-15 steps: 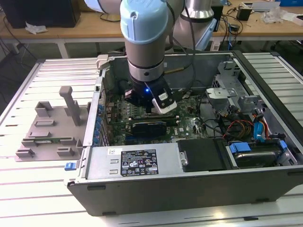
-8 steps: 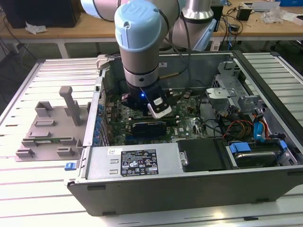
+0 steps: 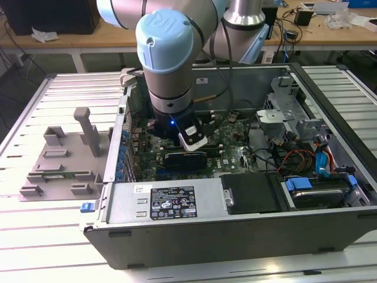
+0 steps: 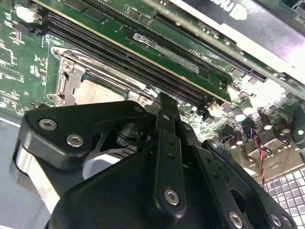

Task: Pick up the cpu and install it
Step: 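Install the second cpu locking lever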

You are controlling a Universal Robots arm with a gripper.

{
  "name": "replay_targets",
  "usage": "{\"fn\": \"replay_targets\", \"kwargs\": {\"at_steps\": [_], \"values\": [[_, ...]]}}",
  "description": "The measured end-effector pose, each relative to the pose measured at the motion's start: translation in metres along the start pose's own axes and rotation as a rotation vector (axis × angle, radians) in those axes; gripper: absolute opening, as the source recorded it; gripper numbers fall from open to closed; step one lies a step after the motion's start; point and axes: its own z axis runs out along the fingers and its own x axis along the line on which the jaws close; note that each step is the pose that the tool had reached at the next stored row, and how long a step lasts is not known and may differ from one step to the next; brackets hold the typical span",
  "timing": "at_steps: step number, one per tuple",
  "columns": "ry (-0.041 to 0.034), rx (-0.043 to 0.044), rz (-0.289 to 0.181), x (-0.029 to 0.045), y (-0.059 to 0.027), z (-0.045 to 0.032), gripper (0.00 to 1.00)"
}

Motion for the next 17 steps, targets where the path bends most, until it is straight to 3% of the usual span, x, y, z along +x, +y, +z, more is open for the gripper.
{"fn": "replay_targets", "kwargs": {"at_steps": [4, 8, 10, 13, 17], "values": [[0.0005, -0.0119, 0.0, 0.0001, -0.0013, 0.0041, 0.11], [0.0013, -0.0404, 0.002, 0.0002, -0.0021, 0.0072, 0.11], [0.0014, -0.0478, 0.002, 0.0002, -0.0026, 0.009, 0.11], [0.0014, -0.0505, 0.002, 0.0002, -0.003, 0.0103, 0.11], [0.0015, -0.0452, 0.002, -0.0004, 0.002, -0.006, 0.11]]}}
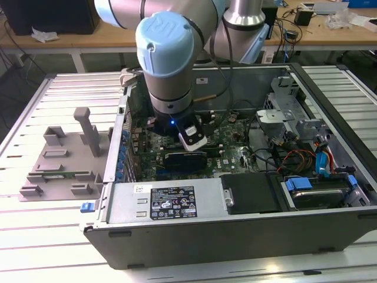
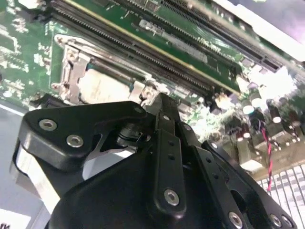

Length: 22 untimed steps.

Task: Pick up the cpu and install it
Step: 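Install the second cpu locking lever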

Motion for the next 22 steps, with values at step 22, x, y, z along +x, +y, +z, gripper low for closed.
{"fn": "replay_targets", "kwargs": {"at_steps": [22], "values": [[-0.0034, 0.1611, -0.004, -0.0494, 0.0495, 0.0112, 0.11]]}}
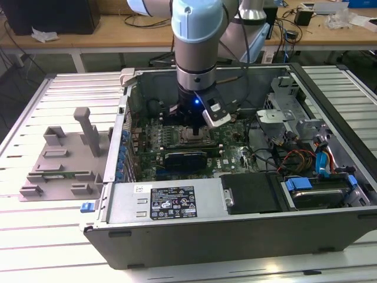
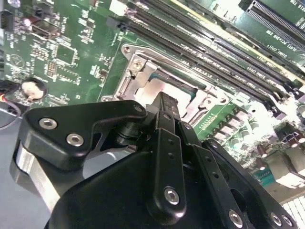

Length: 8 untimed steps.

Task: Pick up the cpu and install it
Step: 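Install the second cpu locking lever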

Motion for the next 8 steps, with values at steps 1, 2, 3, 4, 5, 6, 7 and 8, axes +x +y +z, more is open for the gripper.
{"fn": "replay_targets", "kwargs": {"at_steps": [1, 2, 3, 4, 5, 6, 7, 8], "values": [[-0.0002, 0.0005, 0.0, -0.0004, 0.0008, -0.0022, 0.11], [-0.0002, 0.0011, 0.0, -0.0006, 0.0014, -0.0042, 0.11], [-0.0003, 0.0032, 0.0, -0.001, 0.0031, -0.0103, 0.11], [-0.0003, 0.0041, 0.0, -0.0011, 0.0038, -0.0126, 0.11], [-0.0004, 0.0051, 0.0, -0.0011, 0.0044, -0.0137, 0.11], [-0.0004, 0.0061, 0.0, -0.0012, 0.0047, -0.014, 0.11], [-0.0004, 0.0062, 0.0, -0.0012, 0.0047, -0.0141, 0.11], [-0.0004, 0.0064, 0.0, -0.0011, 0.0047, -0.0141, 0.11]]}}
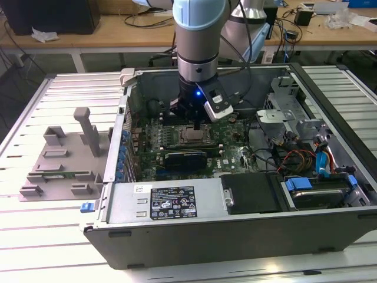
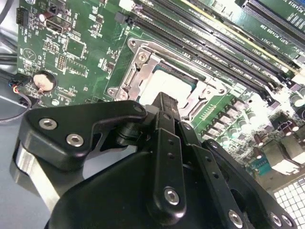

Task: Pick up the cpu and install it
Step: 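Install the second cpu locking lever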

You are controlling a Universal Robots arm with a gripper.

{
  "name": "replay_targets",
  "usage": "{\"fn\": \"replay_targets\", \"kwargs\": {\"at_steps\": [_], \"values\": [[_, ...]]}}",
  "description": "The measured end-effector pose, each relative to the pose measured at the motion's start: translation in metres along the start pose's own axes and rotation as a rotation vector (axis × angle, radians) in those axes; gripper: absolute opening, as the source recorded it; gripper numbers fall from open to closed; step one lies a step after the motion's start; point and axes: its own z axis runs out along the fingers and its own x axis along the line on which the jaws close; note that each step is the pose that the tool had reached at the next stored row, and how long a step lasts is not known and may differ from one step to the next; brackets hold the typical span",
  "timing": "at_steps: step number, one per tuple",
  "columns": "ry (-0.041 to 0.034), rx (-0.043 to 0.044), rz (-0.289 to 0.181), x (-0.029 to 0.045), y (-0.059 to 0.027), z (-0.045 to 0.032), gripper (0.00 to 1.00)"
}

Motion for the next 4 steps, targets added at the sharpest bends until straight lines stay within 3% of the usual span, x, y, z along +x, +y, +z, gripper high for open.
{"fn": "replay_targets", "kwargs": {"at_steps": [4], "values": [[0.0, 0.0002, 0.0, 0.0, 0.0001, 0.0, 0.11]]}}
